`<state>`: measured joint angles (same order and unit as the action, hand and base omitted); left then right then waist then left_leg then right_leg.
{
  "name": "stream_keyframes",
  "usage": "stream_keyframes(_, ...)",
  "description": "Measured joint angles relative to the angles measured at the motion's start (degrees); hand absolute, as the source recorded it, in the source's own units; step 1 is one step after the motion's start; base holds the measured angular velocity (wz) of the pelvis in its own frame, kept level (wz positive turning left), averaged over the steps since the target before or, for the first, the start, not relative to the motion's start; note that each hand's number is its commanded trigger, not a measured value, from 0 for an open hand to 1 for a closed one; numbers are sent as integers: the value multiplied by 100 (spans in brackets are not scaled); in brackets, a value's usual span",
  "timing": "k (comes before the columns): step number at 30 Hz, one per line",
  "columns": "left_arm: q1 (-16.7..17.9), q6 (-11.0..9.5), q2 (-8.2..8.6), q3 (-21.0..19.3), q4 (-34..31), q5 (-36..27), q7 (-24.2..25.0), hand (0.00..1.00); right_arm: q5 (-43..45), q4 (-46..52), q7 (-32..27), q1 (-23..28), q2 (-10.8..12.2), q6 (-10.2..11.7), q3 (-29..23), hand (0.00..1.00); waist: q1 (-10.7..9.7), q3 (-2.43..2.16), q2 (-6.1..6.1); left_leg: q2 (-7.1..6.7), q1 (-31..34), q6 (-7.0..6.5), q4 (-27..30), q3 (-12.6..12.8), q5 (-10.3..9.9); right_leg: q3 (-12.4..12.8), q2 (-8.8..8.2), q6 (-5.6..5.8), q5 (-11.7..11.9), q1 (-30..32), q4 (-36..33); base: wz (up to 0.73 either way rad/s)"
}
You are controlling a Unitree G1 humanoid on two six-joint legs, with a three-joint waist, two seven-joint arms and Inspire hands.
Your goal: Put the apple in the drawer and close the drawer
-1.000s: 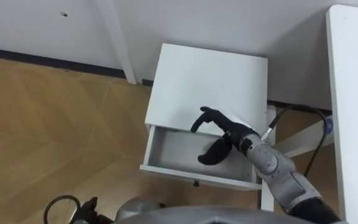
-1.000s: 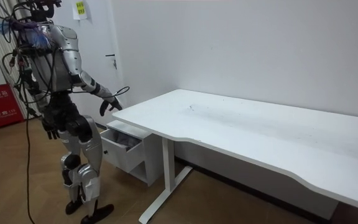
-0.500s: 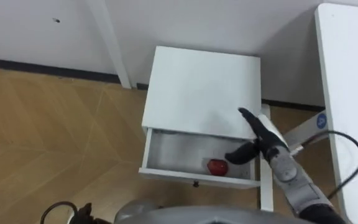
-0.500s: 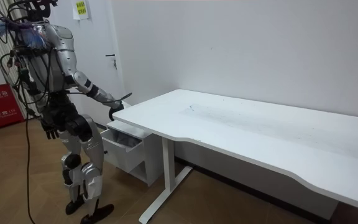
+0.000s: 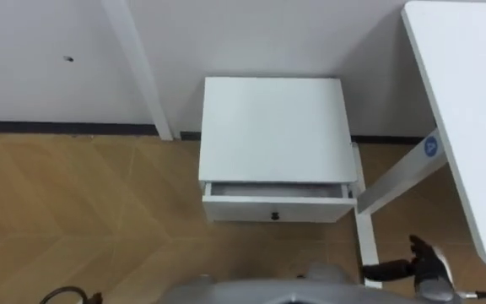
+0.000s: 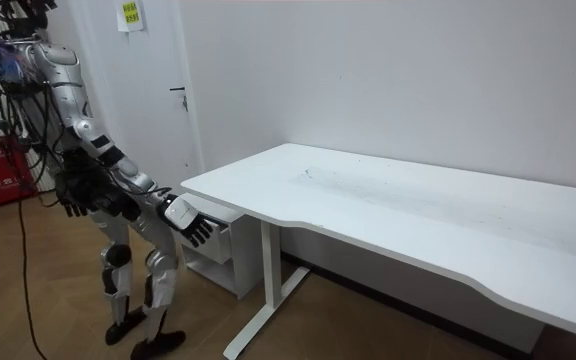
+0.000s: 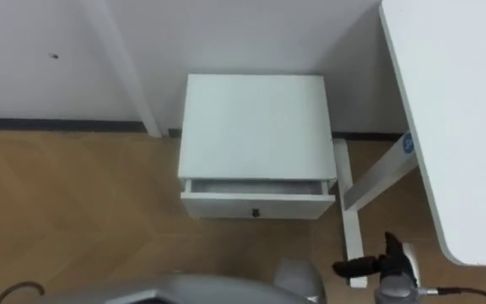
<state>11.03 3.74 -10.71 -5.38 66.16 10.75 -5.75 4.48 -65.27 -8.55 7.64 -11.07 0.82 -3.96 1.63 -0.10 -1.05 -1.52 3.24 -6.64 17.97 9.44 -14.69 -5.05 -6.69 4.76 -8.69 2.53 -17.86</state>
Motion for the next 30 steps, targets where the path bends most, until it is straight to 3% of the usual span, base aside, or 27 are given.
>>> stream_keyframes(3,-13,24,13,-126,-62,-10,-25,0,-198,-235,207,20,36,-92,11,0,27,-23,-142,8,-41,94,-95,-8,37,-159,46,51,31,-369,736,-1)
stream_keyframes(6,-55,12,123,-279,-58,-12,-34,0,-814,-536,417,5,53,-92,30,0,28,-1,-131,86,-191,200,-203,-22,27,-309,132,2,63,-554,927,0)
stream_keyframes(11,-22,1,307,-468,38,-3,-24,0,-1122,-1047,643,-82,143,-125,20,0,24,-11,-94,142,-317,313,-454,-14,84,-392,209,-19,68,-590,924,-6)
stream_keyframes(17,98,218,336,-462,78,-5,30,0,-1080,-1356,676,-81,165,-350,15,0,-10,50,-58,161,-438,330,-474,-29,94,-514,224,-35,57,-671,925,2)
stream_keyframes(18,108,257,336,-466,88,1,40,0,-1076,-1375,675,-77,172,-378,3,0,-6,82,-69,161,-459,330,-481,-29,94,-512,224,-35,57,-694,924,0)
stream_keyframes(20,107,338,337,-467,107,15,60,0,-1069,-1391,671,-79,176,-455,-18,0,-2,89,-51,159,-522,330,-529,-27,93,-510,224,-38,55,-735,924,0)
stream_keyframes(26,100,492,337,-544,241,17,102,0,-909,-1516,669,-70,178,-805,-16,0,-6,73,-11,151,-637,331,-632,-27,92,-580,223,-42,53,-833,920,-1)
stream_keyframes(30,101,567,336,-561,261,10,99,0,-836,-1510,669,-5,178,-910,-10,0,-15,48,35,152,-661,333,-632,-23,94,-592,223,-42,52,-840,921,0)
